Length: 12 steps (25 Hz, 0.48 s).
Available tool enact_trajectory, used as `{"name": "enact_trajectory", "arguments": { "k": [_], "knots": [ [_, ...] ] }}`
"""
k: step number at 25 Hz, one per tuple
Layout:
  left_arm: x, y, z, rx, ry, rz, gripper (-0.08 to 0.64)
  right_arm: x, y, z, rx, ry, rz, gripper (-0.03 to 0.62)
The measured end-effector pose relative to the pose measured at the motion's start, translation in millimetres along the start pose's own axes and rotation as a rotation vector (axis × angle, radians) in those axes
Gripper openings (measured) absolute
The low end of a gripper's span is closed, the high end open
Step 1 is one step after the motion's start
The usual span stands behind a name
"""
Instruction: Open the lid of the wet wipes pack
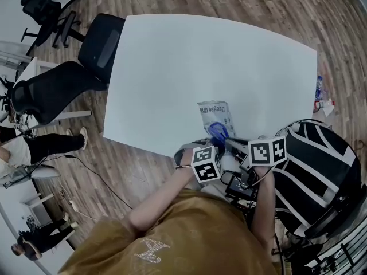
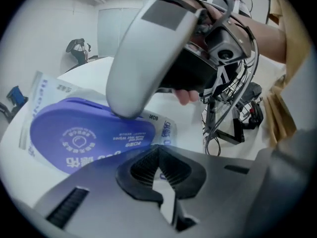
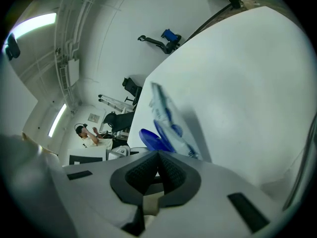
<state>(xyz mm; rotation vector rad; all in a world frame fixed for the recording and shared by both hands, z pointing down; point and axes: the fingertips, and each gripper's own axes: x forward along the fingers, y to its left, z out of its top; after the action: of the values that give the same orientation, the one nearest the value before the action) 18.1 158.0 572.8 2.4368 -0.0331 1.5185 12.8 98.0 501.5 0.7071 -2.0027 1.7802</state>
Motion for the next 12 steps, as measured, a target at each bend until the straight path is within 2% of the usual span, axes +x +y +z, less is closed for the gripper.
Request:
{"name": "enact_trajectory", "arguments": {
  "k": [8, 12],
  "knots": [
    [-1.7, 0.8, 0.6, -0.01, -0.018, -0.012, 0.003, -1.8, -1.2, 5.9, -0.216, -0.039, -0.102, 0.006],
    [-3.8, 1.9, 1.1, -0.047, -0.054, -0.018, 0.003, -2.3, -7.0, 11.7, -0.259, -0.073, -0.155, 0.008]
  ]
}}
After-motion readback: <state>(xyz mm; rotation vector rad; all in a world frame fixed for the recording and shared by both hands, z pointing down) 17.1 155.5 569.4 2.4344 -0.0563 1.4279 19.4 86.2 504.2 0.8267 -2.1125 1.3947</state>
